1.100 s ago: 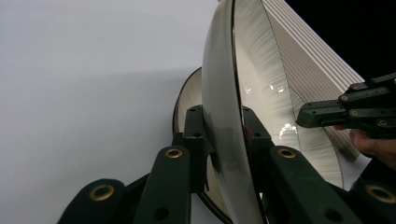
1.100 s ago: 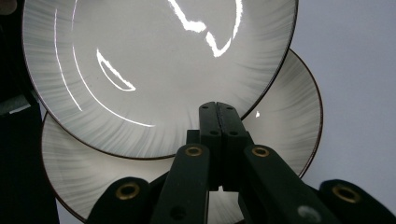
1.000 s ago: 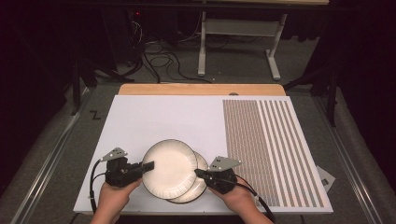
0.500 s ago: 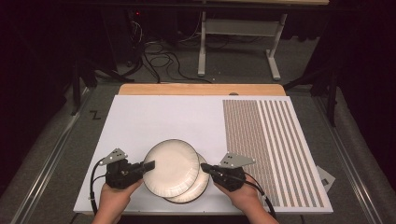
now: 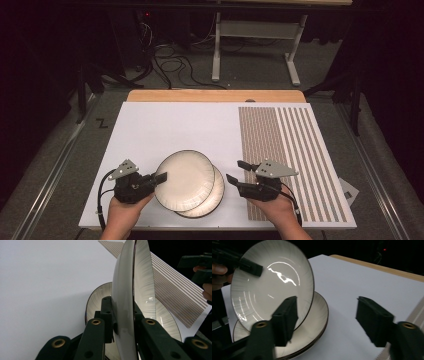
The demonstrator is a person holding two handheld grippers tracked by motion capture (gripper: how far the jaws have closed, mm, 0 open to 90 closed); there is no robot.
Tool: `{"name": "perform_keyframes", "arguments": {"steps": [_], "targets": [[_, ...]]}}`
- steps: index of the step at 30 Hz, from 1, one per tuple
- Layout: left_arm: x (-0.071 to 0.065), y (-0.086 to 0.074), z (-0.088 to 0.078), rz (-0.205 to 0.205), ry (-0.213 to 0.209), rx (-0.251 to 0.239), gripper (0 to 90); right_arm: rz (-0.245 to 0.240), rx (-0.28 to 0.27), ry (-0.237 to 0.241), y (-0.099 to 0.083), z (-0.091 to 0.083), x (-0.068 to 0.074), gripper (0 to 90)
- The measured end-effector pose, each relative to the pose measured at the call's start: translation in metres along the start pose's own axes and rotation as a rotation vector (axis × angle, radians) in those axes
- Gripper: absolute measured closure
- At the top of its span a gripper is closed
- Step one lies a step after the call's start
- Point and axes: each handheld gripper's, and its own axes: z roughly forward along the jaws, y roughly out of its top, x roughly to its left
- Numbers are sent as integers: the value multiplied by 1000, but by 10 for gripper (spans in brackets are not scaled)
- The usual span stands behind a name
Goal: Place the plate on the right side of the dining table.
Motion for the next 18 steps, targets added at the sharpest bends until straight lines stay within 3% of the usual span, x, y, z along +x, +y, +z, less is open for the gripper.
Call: {"name": "perform_keyframes", "arguments": {"steps": [3, 8, 11, 18], "targets": [[-1, 0, 1, 15, 4, 2, 806, -14, -13, -37, 0, -7, -3, 167], [-2, 0, 1, 24, 3, -1, 806, 21, -40, -53, 1, -17, -10, 46], [-3, 0, 0, 32, 1, -7, 806, 27, -45, -67, -1, -24, -13, 3], [-2, -1, 1, 34, -2, -7, 806, 42, -74, -92, -8, -45, -19, 3]]}}
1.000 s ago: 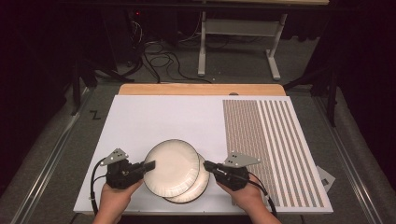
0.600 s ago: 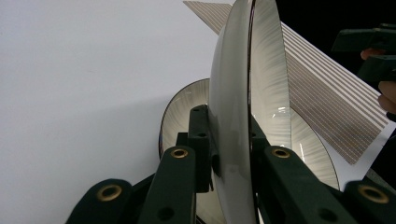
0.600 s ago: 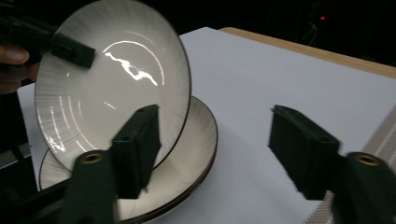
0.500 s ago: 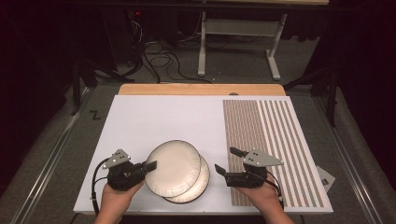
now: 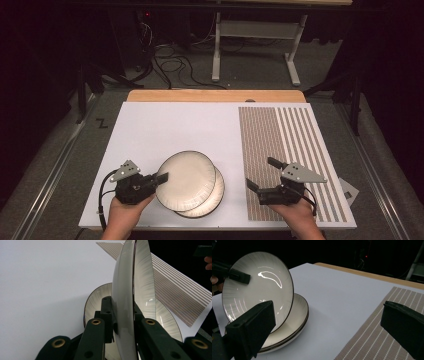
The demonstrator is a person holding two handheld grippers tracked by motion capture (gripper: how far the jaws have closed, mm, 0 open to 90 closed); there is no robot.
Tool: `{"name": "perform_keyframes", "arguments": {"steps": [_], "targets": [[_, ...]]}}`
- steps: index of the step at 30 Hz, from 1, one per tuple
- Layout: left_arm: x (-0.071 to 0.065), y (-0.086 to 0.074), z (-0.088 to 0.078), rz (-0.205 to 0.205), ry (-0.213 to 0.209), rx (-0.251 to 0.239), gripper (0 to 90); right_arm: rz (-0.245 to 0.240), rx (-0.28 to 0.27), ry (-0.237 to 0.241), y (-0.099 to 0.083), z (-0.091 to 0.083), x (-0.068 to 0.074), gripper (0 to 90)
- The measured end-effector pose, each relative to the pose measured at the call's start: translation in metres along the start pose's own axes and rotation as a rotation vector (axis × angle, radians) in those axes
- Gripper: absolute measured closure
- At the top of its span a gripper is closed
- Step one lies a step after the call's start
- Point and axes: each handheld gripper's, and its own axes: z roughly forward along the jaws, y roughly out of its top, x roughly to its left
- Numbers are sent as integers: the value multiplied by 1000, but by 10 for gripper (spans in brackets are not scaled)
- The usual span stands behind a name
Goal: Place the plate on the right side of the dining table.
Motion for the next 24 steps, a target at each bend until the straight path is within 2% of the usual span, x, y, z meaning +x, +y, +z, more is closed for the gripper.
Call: {"name": "perform_keyframes", "arguments": {"steps": [9, 14, 21, 24], "targets": [[-1, 0, 0, 15, 1, -3, 806, 12, -30, -20, -6, -15, -7, 3], [-1, 1, 1, 20, -6, -4, 806, 23, 5, 10, -6, -2, -1, 8], [-2, 0, 0, 32, -4, -7, 806, 13, 65, 48, 1, 22, 13, 19], [-2, 1, 0, 38, -7, -7, 806, 6, 91, 77, 5, 32, 17, 60]]}}
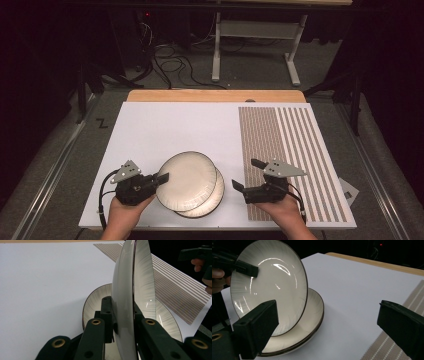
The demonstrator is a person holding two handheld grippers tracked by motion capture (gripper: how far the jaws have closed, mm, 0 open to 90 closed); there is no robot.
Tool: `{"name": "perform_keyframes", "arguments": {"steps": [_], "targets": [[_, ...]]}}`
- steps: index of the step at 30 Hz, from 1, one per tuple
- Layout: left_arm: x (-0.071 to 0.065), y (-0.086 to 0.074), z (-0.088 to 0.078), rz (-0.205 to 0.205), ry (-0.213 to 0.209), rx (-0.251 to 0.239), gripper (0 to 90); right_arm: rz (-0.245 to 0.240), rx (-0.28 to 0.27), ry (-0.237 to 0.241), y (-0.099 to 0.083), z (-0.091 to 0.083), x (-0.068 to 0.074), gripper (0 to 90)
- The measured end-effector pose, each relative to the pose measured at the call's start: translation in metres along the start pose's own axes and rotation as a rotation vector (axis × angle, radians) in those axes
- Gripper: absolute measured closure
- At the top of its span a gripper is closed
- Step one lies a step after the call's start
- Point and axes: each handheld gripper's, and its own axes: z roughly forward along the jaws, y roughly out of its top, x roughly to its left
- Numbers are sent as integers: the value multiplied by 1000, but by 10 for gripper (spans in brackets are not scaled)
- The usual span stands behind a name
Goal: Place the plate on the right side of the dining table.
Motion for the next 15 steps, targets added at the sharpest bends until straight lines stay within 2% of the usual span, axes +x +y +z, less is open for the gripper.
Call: {"name": "perform_keyframes", "arguments": {"steps": [2, 5, 15], "targets": [[0, 0, 0, 3, -3, 1, 806, -9, 24, 20, 3, 6, 1, 106], [1, 0, 0, 2, -7, 0, 806, -17, 31, 32, 7, 16, 3, 149], [1, 0, 0, 10, -10, -2, 806, 18, 65, 95, 11, 54, 17, 154]]}}
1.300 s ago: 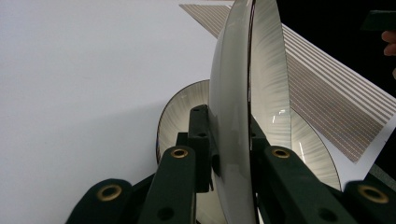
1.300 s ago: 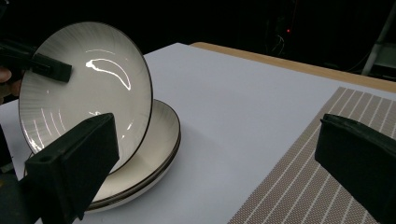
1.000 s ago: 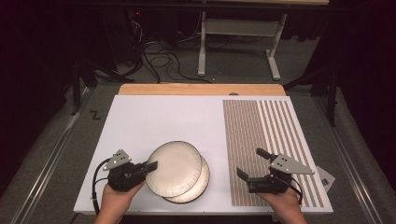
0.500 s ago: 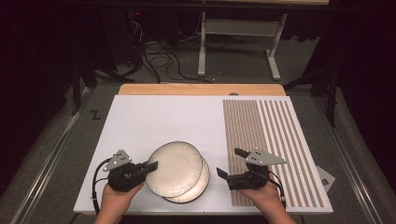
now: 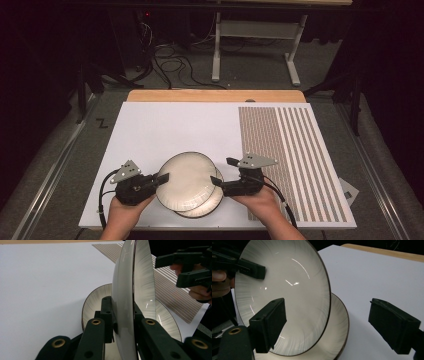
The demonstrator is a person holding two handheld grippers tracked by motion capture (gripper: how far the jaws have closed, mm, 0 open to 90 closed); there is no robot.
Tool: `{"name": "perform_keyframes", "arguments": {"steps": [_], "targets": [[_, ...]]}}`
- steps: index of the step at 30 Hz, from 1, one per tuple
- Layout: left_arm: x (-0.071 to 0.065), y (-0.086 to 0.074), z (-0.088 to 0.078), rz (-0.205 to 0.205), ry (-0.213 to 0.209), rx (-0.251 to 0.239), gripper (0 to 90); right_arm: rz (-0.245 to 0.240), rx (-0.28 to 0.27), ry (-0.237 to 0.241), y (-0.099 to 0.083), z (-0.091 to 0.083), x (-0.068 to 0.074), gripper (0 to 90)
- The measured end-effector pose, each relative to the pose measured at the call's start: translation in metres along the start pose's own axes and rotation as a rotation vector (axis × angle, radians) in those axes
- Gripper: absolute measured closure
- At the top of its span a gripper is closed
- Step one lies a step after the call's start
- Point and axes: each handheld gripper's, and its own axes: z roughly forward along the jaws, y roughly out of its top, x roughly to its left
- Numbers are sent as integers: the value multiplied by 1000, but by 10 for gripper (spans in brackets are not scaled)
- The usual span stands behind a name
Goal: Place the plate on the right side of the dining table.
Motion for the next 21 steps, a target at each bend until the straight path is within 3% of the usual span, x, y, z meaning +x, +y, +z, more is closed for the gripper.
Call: {"name": "perform_keyframes", "arguments": {"steps": [9, 15, 21], "targets": [[0, 0, -1, 6, -5, 2, 806, 10, 60, 43, -6, 33, 4, 167], [1, 0, -1, 3, -7, 2, 806, 9, 74, 82, -15, 45, 9, 288], [1, -1, -2, 3, -7, -2, 806, 51, 73, 94, -17, 49, 7, 388]]}}
